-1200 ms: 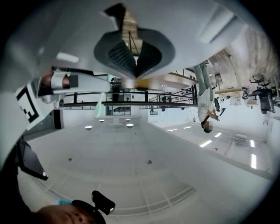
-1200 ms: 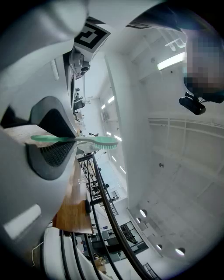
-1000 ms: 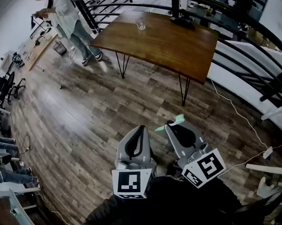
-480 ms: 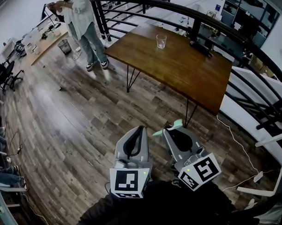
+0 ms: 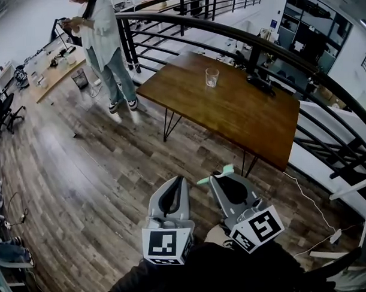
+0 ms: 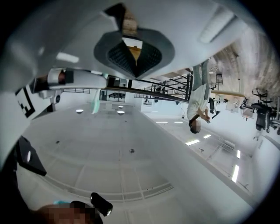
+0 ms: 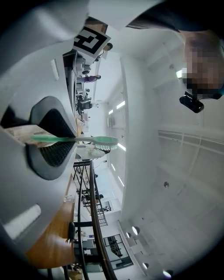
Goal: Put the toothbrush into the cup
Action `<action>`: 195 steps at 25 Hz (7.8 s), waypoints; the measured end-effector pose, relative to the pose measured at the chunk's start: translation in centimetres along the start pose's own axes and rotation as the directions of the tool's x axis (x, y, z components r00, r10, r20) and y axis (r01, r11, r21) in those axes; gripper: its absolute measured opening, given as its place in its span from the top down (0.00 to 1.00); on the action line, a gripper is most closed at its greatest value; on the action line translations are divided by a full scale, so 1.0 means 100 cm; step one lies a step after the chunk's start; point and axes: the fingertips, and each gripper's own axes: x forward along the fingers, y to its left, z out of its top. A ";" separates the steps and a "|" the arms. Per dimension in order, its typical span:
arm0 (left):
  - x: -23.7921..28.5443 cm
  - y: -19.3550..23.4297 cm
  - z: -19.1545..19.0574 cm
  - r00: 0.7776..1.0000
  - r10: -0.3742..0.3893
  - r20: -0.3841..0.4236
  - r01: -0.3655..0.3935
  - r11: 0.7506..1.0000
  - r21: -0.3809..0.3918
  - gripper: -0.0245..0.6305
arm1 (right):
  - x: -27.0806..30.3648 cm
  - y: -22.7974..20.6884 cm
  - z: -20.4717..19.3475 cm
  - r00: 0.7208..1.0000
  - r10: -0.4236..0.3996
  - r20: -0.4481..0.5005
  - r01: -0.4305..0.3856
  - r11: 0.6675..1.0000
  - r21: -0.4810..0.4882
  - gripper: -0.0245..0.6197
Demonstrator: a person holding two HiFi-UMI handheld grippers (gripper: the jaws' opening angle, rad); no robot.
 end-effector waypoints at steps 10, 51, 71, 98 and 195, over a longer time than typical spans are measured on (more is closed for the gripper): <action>0.062 0.025 -0.027 0.995 -0.005 -0.103 0.003 1.000 -0.018 0.95 | 0.050 -0.049 -0.024 0.999 -0.023 -0.038 0.025 0.998 0.064 0.92; 0.347 0.211 0.010 0.986 -0.004 -0.167 0.001 1.000 -0.019 0.95 | 0.355 -0.194 -0.012 0.998 -0.003 -0.067 0.010 0.994 0.110 0.92; 0.445 0.191 0.036 0.894 -0.428 -0.133 0.429 0.903 -0.028 0.95 | 0.374 -0.266 0.027 0.900 -0.436 -0.007 0.436 0.899 0.043 0.92; 0.643 0.124 0.051 0.892 -0.413 -0.185 0.432 0.899 0.075 0.95 | 0.422 -0.476 0.056 0.910 -0.411 0.061 0.403 0.909 0.108 0.92; 0.697 0.161 0.040 0.873 -0.435 -0.222 0.453 0.891 0.036 0.95 | 0.458 -0.504 0.025 0.850 -0.525 -0.048 0.527 0.848 0.053 0.96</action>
